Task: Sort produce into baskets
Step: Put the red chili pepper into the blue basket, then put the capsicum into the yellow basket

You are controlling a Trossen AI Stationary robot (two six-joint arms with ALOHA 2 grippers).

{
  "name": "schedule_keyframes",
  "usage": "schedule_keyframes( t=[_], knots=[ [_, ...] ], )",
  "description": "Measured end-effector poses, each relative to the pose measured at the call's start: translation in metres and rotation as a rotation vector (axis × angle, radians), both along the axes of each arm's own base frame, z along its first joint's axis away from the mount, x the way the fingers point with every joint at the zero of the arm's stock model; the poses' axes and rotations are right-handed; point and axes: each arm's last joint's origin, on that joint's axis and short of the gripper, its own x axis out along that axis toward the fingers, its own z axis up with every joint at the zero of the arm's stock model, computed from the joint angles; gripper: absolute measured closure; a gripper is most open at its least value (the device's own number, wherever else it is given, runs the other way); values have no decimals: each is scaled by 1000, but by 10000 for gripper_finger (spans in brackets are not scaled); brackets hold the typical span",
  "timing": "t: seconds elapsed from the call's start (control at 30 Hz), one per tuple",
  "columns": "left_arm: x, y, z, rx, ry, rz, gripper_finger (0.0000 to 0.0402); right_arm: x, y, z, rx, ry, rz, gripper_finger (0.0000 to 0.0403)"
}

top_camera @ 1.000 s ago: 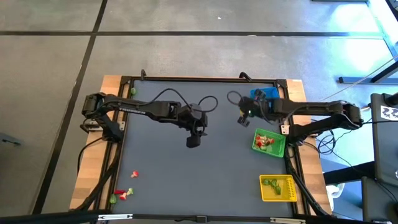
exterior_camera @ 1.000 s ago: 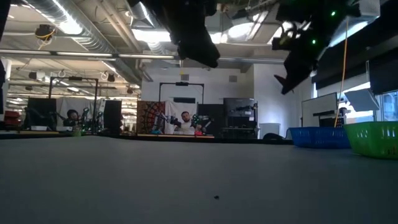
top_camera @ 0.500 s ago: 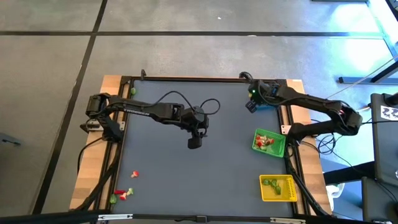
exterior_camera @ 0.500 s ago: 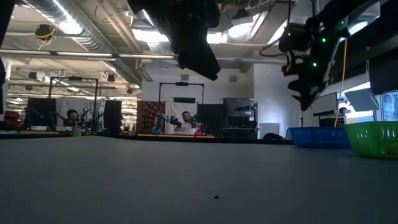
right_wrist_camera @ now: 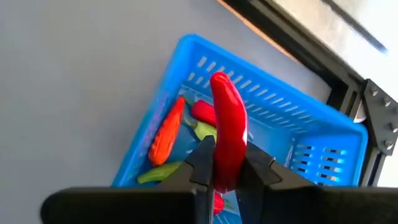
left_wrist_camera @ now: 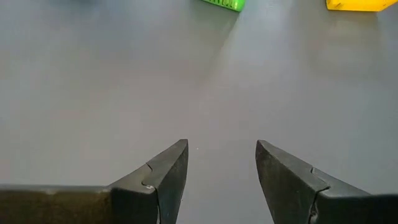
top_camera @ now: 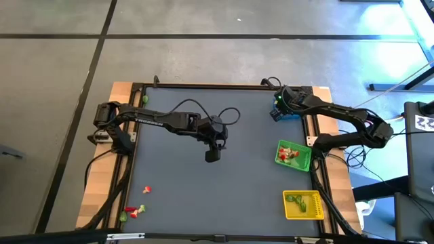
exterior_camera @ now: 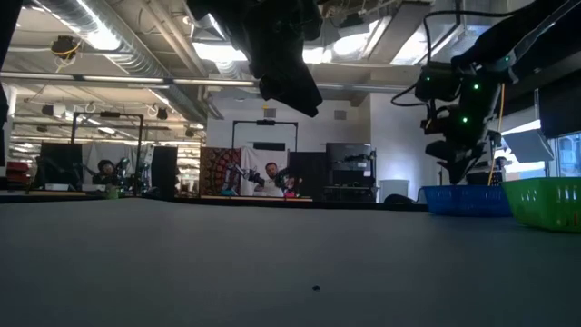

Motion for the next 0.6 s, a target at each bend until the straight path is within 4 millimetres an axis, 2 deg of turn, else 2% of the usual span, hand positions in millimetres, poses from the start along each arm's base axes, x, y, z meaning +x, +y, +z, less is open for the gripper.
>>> schedule_keyframes(
  t=[0.13, 0.4, 0.5, 0.6],
  knots=[
    [0, 0, 0, -6, 2, 7, 217, 3, -2, -5, 2, -7, -14, 337],
    [-1, 0, -1, -43, 9, 49, 217, 6, -4, -9, 13, 3, -4, 244],
    [0, 0, 0, -52, 1, 59, 217, 9, 2, 0, 17, -50, 53, 225],
    [-1, 1, -1, -51, 14, 62, 217, 19, 14, 19, -16, -154, 150, 217]
  ],
)
